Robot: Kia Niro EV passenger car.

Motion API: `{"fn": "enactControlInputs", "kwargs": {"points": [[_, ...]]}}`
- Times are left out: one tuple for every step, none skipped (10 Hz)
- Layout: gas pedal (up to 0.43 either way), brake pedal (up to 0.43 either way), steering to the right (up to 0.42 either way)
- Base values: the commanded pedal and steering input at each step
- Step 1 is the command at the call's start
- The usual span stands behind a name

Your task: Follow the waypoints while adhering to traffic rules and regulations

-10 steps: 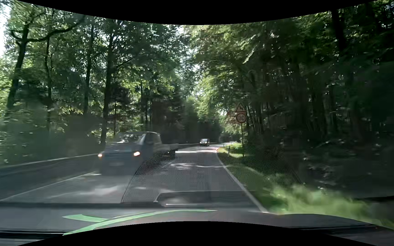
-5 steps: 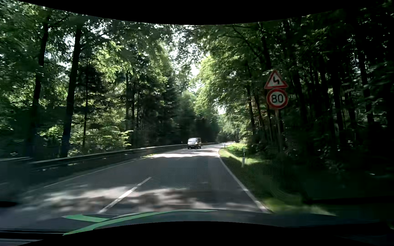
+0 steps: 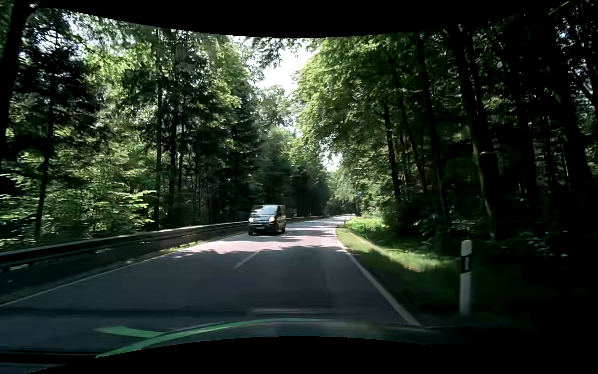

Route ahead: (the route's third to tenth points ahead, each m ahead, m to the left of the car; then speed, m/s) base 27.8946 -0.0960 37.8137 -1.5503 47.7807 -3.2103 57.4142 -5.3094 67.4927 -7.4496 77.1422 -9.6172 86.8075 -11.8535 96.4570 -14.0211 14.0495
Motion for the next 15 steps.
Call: {"fn": "enactControlInputs", "kwargs": {"points": [[0.169, 0.000, 0.018], [0.169, 0.000, 0.019], [0.169, 0.000, 0.019], [0.169, 0.000, 0.019], [0.177, 0.000, 0.020], [0.177, 0.000, 0.021], [0.177, 0.000, 0.021], [0.177, 0.000, 0.022], [0.177, 0.000, 0.021], [0.177, 0.000, 0.021], [0.177, 0.000, 0.021], [0.177, 0.000, 0.022], [0.177, 0.000, 0.020], [0.177, 0.000, 0.019], [0.177, 0.000, 0.018]]}}
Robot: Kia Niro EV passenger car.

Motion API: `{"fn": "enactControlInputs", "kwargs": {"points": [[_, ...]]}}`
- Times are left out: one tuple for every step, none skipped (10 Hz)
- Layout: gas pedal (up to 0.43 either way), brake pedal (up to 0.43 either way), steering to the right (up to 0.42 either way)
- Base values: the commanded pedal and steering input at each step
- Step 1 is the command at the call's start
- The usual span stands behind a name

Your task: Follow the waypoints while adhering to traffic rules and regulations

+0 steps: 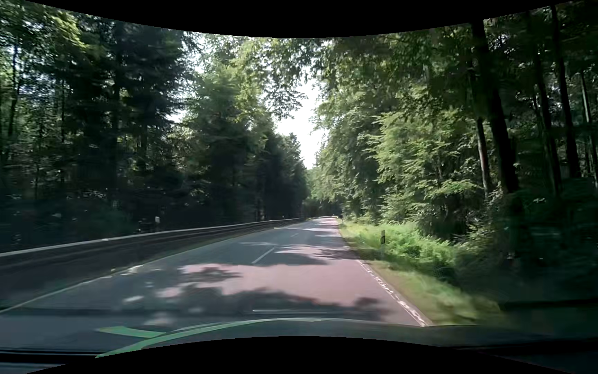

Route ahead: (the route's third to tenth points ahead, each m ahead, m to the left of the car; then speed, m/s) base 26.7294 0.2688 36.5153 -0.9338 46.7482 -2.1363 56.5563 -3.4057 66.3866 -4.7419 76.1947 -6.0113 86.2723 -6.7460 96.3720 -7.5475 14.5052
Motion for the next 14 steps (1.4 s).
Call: {"fn": "enactControlInputs", "kwargs": {"points": [[0.177, 0.000, 0.018], [0.177, 0.000, 0.018], [0.177, 0.000, 0.018], [0.177, 0.000, 0.018], [0.177, 0.000, 0.018], [0.177, 0.000, 0.018], [0.177, 0.000, 0.019], [0.177, 0.000, 0.019], [0.177, 0.000, 0.020], [0.177, 0.000, 0.020], [0.177, 0.000, 0.020], [0.177, 0.000, 0.020], [0.177, 0.000, 0.020], [0.177, 0.000, 0.020]]}}
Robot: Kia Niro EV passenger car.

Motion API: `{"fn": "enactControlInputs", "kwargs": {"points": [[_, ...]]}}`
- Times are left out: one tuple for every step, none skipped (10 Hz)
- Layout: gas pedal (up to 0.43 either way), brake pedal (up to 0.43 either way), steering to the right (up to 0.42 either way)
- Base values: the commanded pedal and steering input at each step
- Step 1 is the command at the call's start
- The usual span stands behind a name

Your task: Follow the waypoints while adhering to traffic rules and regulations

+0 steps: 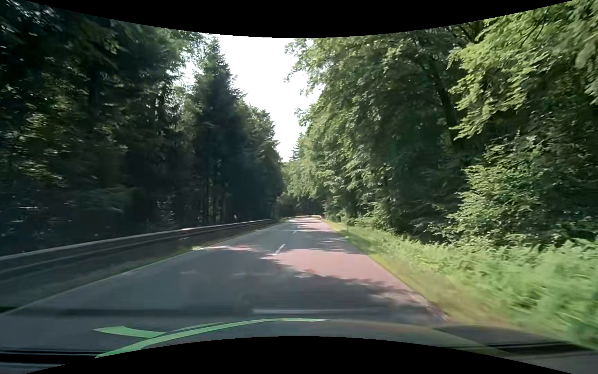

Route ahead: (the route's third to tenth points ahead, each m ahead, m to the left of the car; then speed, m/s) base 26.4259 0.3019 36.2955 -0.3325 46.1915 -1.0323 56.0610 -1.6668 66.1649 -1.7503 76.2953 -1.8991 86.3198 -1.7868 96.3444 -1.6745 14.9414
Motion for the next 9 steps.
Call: {"fn": "enactControlInputs", "kwargs": {"points": [[0.177, 0.000, 0.020], [0.177, 0.000, 0.020], [0.177, 0.000, 0.020], [0.177, 0.000, 0.020], [0.177, 0.000, 0.020], [0.177, 0.000, 0.019], [0.177, 0.000, 0.017], [0.177, 0.000, 0.014], [0.177, 0.000, 0.009]]}}
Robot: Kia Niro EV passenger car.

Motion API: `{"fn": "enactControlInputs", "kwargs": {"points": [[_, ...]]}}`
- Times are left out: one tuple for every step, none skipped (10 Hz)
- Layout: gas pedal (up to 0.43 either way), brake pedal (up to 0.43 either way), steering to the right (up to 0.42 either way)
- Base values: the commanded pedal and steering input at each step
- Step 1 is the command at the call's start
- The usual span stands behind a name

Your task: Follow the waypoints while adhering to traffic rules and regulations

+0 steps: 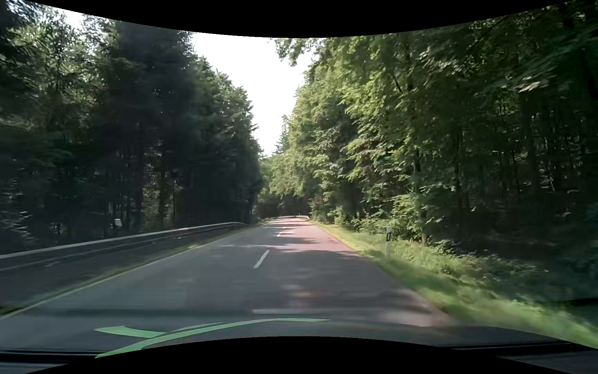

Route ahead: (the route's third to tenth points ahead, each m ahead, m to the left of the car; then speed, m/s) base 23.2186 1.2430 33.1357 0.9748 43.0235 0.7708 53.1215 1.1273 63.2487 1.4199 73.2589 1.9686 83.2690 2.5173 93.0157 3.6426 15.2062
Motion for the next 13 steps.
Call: {"fn": "enactControlInputs", "kwargs": {"points": [[0.177, 0.000, 0.006], [0.177, 0.000, 0.003], [0.177, 0.000, 0.001], [0.177, 0.000, 0.001], [0.177, 0.000, 0.001], [0.177, 0.000, 0.001], [0.177, 0.000, 0.001], [0.177, 0.000, 0.000], [0.169, 0.000, 0.000], [0.169, 0.000, 0.000], [0.157, 0.000, 0.000], [0.150, 0.000, -0.001], [0.130, 0.000, -0.002]]}}
